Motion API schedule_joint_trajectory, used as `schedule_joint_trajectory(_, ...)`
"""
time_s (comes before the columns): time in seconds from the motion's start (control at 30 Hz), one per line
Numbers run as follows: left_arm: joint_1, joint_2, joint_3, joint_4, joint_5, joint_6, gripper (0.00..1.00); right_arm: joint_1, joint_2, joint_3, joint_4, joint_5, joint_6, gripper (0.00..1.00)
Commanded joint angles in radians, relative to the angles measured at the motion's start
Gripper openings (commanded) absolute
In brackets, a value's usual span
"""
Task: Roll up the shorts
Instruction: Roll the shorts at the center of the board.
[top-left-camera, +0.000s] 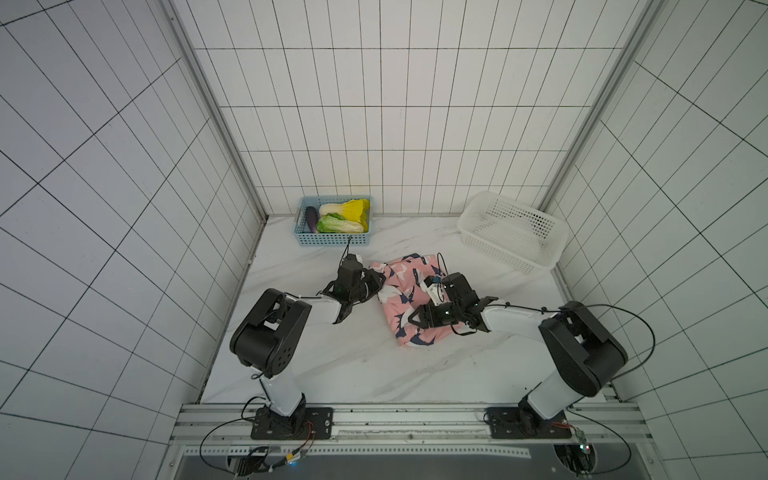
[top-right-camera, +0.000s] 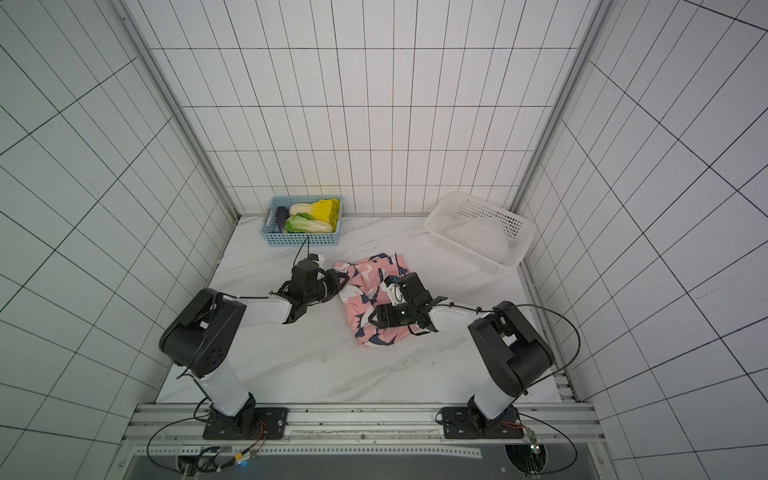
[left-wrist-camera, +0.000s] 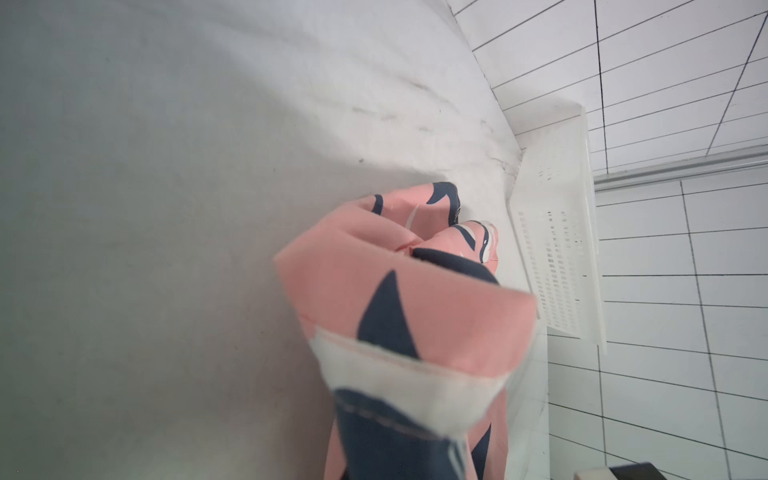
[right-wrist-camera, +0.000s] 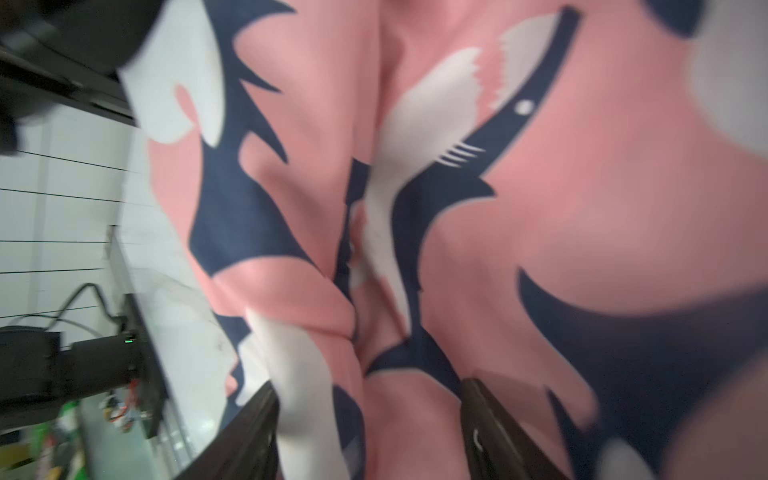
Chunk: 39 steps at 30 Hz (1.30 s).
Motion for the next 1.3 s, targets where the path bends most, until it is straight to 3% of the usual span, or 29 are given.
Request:
schedule_joint_trajectory(0.0,-0.025,-0.040,0.059,-0.321,-0.170,0.062,0.00,0.079,-0.097,0.100,-0.312,0.298,-0.155,0.76)
schedule_joint_trajectory(0.07,-0.044,-0.043,0.090,-0.412,-0.200,0.047,0.00,0.118,-0.131,0.130,-0.334,0.345,-0.169,0.81)
schedule_joint_trajectory(0.1,-0.052,-0.038,0.107,-0.458,-0.215,0.036,0.00,0.132,-0.141,0.145,-0.333,0.342,-0.170,0.99)
schedule_joint_trajectory(0.3,-0.071,0.020,0.225,-0.725,-0.264,-0.033,0.00,0.243,-0.110,0.183,-0.258,0.337,-0.183,0.99)
schedule_joint_trajectory(0.53,-0.072,0.093,0.320,-0.876,-0.246,-0.094,0.00,0.346,-0.008,0.179,-0.153,0.352,-0.176,0.99)
schedule_joint_trajectory(0.8,-0.074,0.131,0.379,-0.960,-0.234,-0.089,0.00,0.362,0.119,0.168,-0.077,0.391,-0.184,1.00)
schedule_joint_trajectory(0.93,-0.074,0.148,0.411,-0.978,-0.199,-0.069,0.00,0.358,0.183,0.184,-0.095,0.434,-0.158,0.85)
schedule_joint_trajectory(1.03,-0.072,0.136,0.411,-0.960,-0.194,-0.046,0.00,0.318,0.172,0.143,-0.049,0.372,-0.111,0.50)
schedule_joint_trajectory(1.07,-0.070,0.127,0.406,-0.945,-0.191,-0.034,0.02,0.289,0.164,0.125,-0.027,0.330,-0.085,0.44)
schedule_joint_trajectory(1.13,-0.061,0.101,0.386,-0.910,-0.183,-0.009,0.27,0.234,0.141,0.073,0.039,0.242,-0.041,0.36)
schedule_joint_trajectory(1.2,-0.048,0.051,0.343,-0.857,-0.183,0.015,0.50,0.179,0.120,0.018,0.116,0.140,0.000,0.34)
schedule_joint_trajectory(1.27,-0.030,-0.009,0.291,-0.807,-0.195,0.025,0.66,0.131,0.116,-0.022,0.181,0.045,0.043,0.31)
